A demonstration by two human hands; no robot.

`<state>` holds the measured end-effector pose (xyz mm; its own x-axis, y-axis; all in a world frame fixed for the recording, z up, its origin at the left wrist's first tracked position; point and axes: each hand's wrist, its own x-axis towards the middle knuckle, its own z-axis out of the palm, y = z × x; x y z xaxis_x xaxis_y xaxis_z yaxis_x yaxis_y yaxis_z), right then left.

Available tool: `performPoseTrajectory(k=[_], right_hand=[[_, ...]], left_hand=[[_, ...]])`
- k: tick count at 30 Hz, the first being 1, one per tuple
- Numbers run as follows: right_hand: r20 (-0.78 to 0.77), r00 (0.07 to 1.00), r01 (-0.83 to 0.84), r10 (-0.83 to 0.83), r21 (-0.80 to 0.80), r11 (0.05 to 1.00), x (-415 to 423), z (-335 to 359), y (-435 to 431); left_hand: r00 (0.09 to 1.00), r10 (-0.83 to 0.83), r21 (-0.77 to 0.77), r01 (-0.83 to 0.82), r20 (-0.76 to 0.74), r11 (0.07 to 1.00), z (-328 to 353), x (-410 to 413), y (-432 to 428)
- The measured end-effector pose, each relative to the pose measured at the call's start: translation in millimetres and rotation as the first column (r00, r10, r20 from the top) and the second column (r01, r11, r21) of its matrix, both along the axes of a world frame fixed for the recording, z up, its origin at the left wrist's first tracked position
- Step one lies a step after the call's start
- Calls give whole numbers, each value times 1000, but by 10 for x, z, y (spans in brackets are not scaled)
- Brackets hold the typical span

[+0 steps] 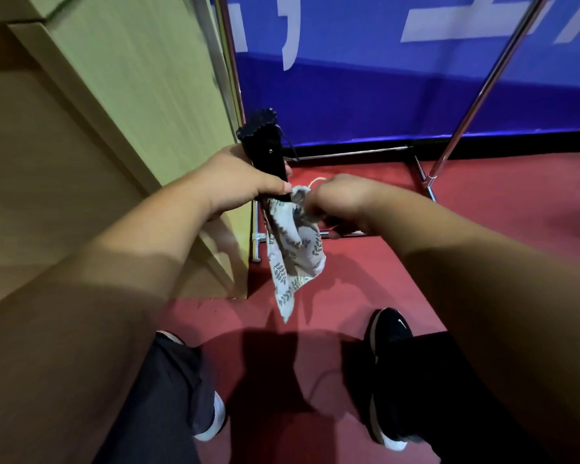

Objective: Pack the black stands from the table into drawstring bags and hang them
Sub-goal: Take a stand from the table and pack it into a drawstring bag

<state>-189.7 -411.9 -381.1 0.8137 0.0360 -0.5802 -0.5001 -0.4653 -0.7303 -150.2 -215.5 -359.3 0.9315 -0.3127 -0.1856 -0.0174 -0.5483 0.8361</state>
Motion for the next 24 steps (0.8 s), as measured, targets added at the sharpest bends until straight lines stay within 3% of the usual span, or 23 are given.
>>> performPoseTrajectory(k=[2, 4, 7, 9, 11, 13, 19, 24], right_hand=[[-75, 995, -61, 62, 14, 998, -25, -16, 43], [-45, 979, -201, 197, -144, 969, -9, -36, 50], [-21, 885, -413, 465, -495, 765, -23, -25, 55], [-28, 830, -455, 557, -612, 647, -45, -26, 50], [-32, 813, -454, 582, -660, 598, -45, -24, 20], [-26, 824, -447, 566, -645, 620, 3, -62, -44], [9, 934, -340, 358, -296, 893, 36, -250, -83], [31, 949, -309, 315, -122, 943, -21, -260, -23]], left_hand=[[1000, 24, -13, -24, 9, 1000, 12, -12, -28], [999, 49, -29, -49, 16, 998, 23, -18, -52], [997, 70, 3, -70, 16, 998, 34, -21, -58], [996, 86, 71, -88, 36, 994, 23, -7, -56], [992, 108, 149, -116, 59, 982, 15, -11, -56], [991, 118, 195, -128, 62, 972, -4, -22, -56], [998, 50, 290, -58, 35, 955, -1, -29, -10], [998, 47, 250, -54, 34, 967, 34, -23, -9]])
